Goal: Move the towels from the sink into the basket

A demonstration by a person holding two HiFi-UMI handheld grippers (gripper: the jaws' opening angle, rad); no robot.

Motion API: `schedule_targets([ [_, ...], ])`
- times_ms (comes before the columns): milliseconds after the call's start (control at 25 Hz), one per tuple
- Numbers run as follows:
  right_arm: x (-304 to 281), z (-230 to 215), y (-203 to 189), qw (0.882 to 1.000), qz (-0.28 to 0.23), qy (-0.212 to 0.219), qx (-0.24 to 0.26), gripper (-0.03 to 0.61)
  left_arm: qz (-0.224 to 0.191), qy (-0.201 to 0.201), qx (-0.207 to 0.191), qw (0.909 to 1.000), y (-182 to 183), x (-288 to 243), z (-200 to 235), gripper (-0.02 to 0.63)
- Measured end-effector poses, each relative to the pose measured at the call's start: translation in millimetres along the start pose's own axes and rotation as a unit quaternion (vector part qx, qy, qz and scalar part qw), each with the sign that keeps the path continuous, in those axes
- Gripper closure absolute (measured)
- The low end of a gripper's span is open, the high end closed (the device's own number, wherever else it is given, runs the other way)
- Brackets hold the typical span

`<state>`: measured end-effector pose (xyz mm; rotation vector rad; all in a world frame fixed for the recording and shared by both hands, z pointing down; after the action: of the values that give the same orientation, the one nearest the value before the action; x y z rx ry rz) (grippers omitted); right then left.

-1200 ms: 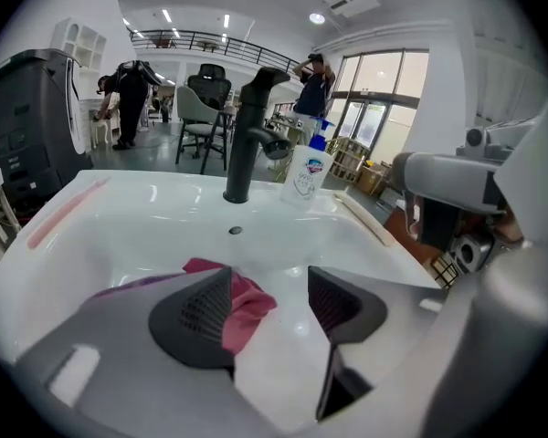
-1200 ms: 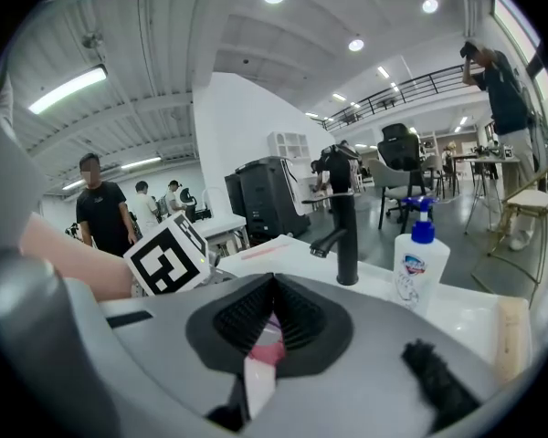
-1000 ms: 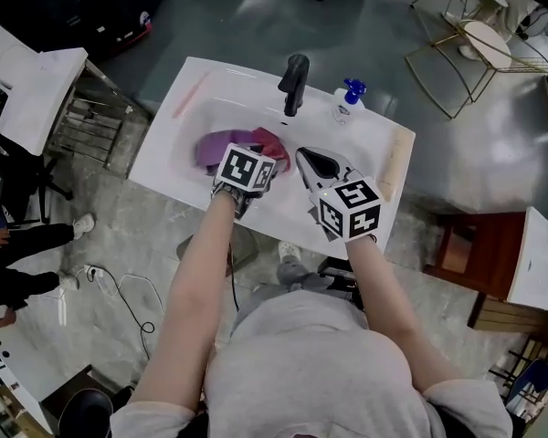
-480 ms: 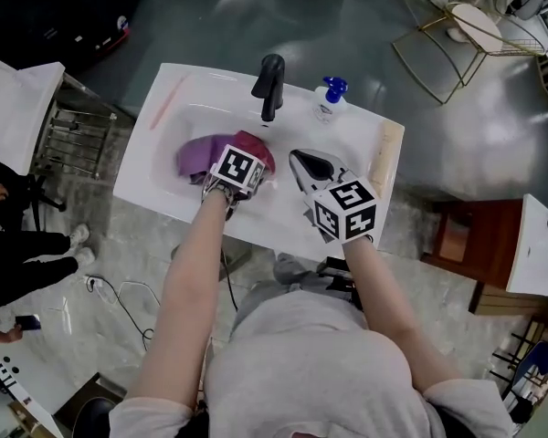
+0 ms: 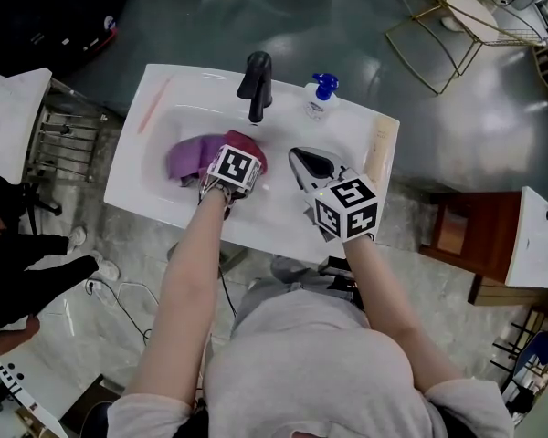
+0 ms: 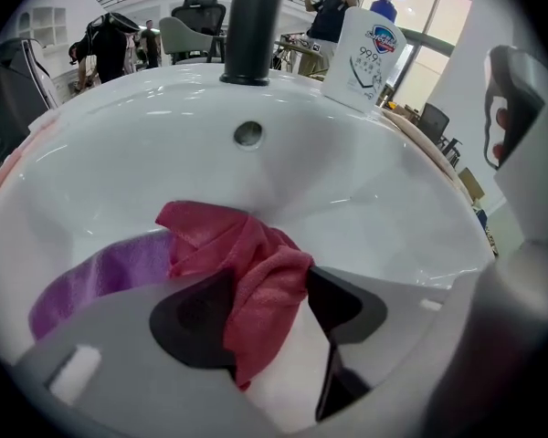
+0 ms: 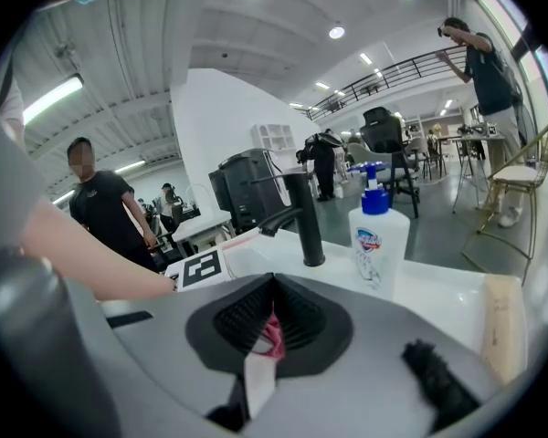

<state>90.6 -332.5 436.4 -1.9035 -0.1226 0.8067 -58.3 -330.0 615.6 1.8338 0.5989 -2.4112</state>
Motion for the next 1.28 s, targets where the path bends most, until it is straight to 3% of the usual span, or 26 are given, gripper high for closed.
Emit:
schedule_targets([
  [240, -1.2, -3.2, -2.7, 1.000, 0.002, 0.002, -0.004, 0.560, -0.008, 0.036, 0.001, 0.9993, 0.6, -1.9, 13.1, 0.448],
  [480, 2.2, -5.5, -3.4, 1.000, 0.001, 0.007, -0.005, 0.560, -0.015, 0.020, 0.019, 0.9995, -0.3, -2.3, 6.9, 0.520],
  [1280, 1.5, 26.0, 3.7, 0.999, -0.012, 0.031, 0.011, 0.560, -0.097, 0.010, 0.039, 0.9944, 1.2, 46.2, -4.8, 0.534],
])
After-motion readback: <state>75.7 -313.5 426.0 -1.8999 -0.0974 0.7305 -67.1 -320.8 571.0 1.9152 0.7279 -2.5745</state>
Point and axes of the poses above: the fingertips, and each gripper's own axes: x backward along the fingers, z to its left, y out of its top, the point moved 6 cm from there along x, backward along the fingers, and after that the axes turned 3 degrees about z, right-handed, at the moved point
